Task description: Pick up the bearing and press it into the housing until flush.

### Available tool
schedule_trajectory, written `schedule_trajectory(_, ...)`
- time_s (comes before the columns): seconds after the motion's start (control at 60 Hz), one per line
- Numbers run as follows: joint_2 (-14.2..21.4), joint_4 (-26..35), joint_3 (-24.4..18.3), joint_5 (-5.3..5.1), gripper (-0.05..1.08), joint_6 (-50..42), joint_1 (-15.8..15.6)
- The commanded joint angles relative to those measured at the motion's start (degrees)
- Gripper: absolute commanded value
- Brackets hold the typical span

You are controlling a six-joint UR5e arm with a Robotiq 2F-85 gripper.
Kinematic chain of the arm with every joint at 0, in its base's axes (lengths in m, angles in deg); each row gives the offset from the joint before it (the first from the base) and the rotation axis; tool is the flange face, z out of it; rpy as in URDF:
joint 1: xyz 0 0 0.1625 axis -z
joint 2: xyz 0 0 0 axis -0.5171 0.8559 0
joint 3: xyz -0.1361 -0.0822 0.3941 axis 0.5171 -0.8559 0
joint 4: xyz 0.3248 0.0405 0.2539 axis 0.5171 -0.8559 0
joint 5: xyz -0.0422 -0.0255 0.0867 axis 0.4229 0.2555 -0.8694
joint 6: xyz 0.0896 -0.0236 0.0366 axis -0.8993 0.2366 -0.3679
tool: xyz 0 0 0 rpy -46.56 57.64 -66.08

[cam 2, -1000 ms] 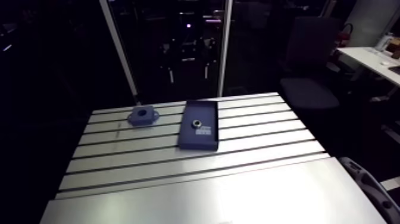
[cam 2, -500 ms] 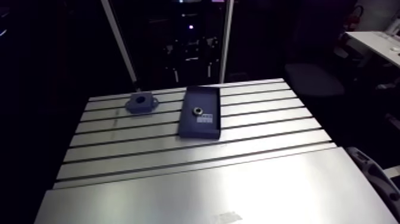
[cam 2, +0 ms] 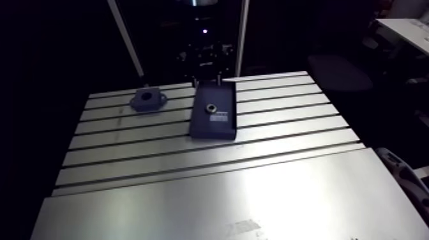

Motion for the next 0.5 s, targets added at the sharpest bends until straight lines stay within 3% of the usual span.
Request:
schedule_trajectory(0.017,-0.54,-1.24,0.93,-0.01,0.38,0.06,0.22)
schedule_trajectory(0.5,-1.59,-3.8,2.82,-0.1,0.46,0.43,1.01)
